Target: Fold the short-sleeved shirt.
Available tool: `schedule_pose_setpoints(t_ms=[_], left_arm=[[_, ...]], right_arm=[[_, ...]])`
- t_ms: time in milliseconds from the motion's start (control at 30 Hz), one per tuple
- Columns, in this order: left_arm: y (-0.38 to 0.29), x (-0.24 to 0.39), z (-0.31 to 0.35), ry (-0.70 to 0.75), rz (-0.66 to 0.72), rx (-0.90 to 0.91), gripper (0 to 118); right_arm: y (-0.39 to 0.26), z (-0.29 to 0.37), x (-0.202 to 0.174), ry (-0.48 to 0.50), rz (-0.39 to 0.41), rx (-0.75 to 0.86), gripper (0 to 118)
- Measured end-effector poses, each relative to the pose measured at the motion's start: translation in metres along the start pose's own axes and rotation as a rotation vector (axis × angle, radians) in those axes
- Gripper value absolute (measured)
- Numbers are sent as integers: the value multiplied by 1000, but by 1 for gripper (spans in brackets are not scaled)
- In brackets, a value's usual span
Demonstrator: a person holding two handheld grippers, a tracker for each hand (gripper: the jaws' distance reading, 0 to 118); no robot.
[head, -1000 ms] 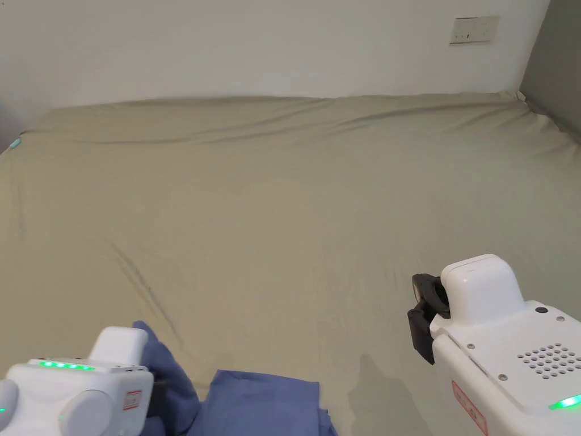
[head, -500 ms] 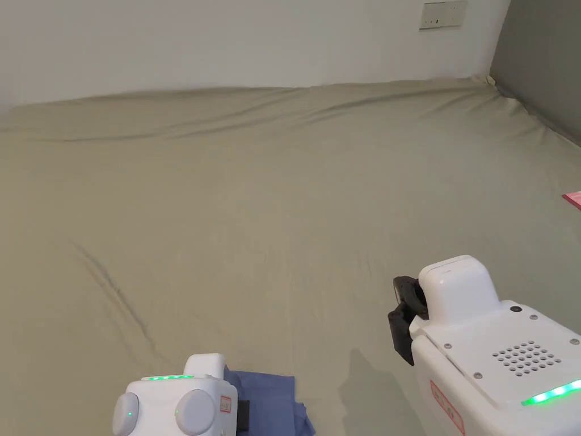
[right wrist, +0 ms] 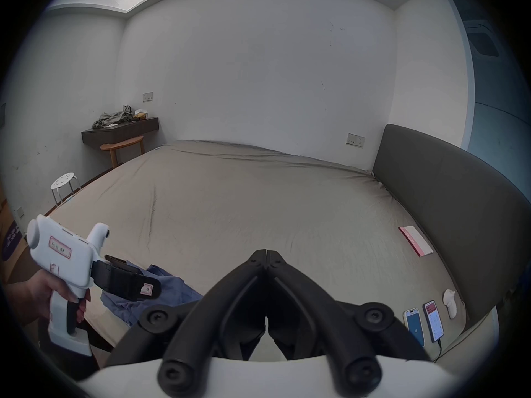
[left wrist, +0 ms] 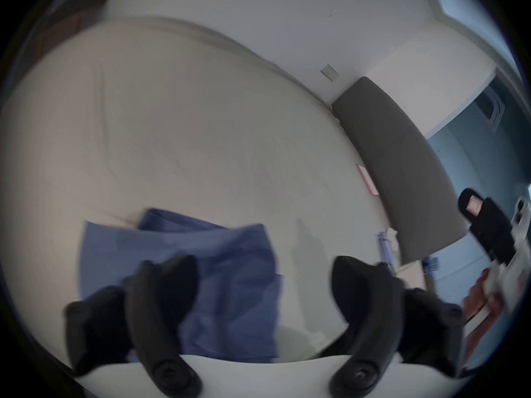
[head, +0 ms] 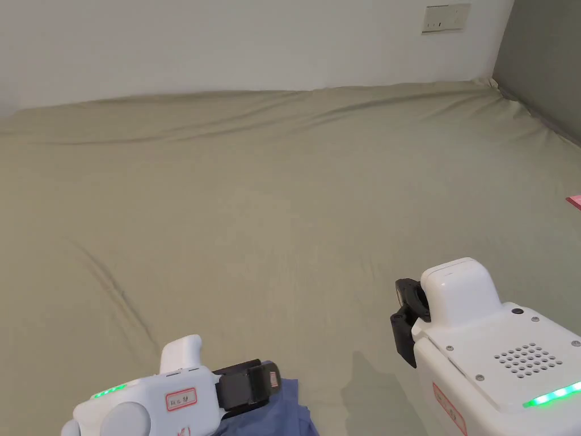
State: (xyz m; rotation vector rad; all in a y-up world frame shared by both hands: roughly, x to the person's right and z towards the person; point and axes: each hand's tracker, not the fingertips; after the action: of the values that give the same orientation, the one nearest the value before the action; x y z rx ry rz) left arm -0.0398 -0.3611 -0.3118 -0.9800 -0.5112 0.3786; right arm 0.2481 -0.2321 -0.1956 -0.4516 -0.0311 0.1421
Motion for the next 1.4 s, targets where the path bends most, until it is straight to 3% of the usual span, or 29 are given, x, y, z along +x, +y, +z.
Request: schedule_pose_setpoints(t_ms=[33,100,133,267,533,733,900,1067,1200,1300,1400], left_arm=[[-4,-2,2,45,-44,26,89],[-14,-1,0,157,-132,63,15],[-22,-3,-3,193,-166,77,0],[-45,5,-34,329,-339,62,0],[-86,42,-77,413,-571,64,0],[-92,54,-81,378,-584,63,0],[-115,68,-76,318,-692,55,0],[-122,76,-65,136,-626,-14,0],[-126,79,-39,-11,-659,-34,0],[-113,64,-8,-12,-599,45,0],[-94,33,28,138,-528,239,0]], right_arm=[[0,1,0,-1,1,1,0],[1,2,-2,0,4,2,0],[1,3,-3,0,7,3,0],[0,5,-6,3,17,2,0],[-4,11,-2,-9,21,-7,0],[-7,9,0,-13,16,-18,0],[-6,3,-4,-3,9,-16,0],[-5,-7,-13,16,9,-18,0],[-1,-17,-23,38,17,-15,0],[-1,-24,-32,63,23,-9,0],[-8,-39,-45,112,18,-10,0]])
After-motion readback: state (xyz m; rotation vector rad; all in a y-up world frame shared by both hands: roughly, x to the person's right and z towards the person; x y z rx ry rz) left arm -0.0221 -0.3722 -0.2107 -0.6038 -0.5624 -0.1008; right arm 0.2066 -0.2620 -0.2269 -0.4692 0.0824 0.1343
